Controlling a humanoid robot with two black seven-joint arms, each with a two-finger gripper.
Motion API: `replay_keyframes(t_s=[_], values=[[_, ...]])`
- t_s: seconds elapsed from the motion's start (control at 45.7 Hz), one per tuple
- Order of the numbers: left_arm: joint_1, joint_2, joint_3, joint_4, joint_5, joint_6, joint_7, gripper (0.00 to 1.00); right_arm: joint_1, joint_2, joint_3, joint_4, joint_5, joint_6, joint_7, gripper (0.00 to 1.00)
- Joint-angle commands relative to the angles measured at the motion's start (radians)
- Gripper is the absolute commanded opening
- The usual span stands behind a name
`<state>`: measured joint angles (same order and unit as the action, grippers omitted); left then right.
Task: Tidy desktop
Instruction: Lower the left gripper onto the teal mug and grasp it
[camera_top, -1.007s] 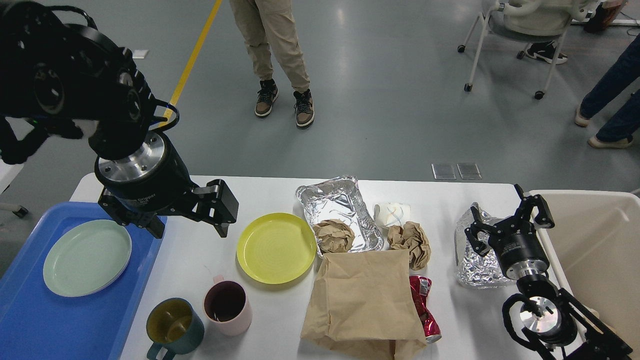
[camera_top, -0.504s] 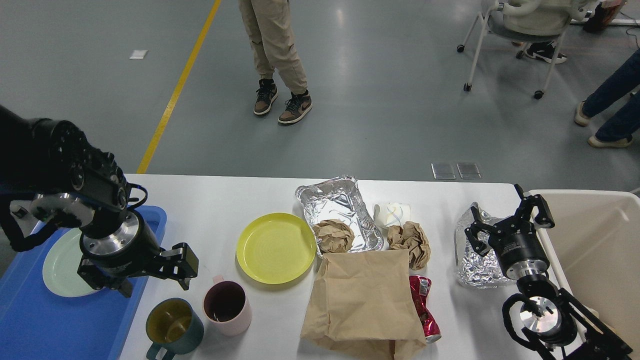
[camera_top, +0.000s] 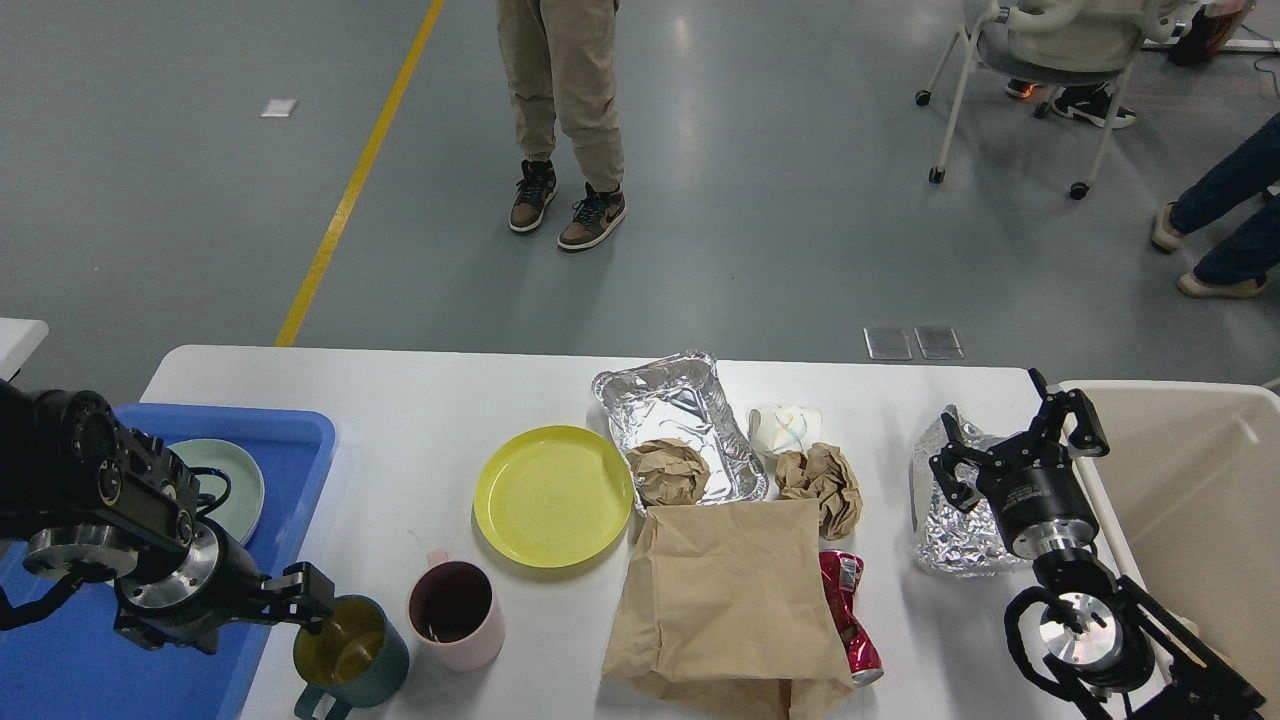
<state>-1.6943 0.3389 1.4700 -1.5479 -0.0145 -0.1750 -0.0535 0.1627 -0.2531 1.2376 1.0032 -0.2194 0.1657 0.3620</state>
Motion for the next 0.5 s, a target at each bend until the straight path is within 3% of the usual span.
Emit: replay_keyframes(t_s=[0.0,0.328,0.482], values=[[0.083,0.006,-0.048,0.04,0.036,0.04,0.0,0.93,0.0,0.0,0.0,0.0,0.0,0.0,0.0,1.0],[0.153,-0.024,-0.102,0.074,0.037,0.084,0.0,0.89,0.0,0.0,0.0,0.0,0.0,0.0,0.0,1.0],[0.162,-0.026,-0.099,0.083,0.039,0.123,0.001,0.68,0.0,0.0,0.0,0.0,0.0,0.0,0.0,1.0]])
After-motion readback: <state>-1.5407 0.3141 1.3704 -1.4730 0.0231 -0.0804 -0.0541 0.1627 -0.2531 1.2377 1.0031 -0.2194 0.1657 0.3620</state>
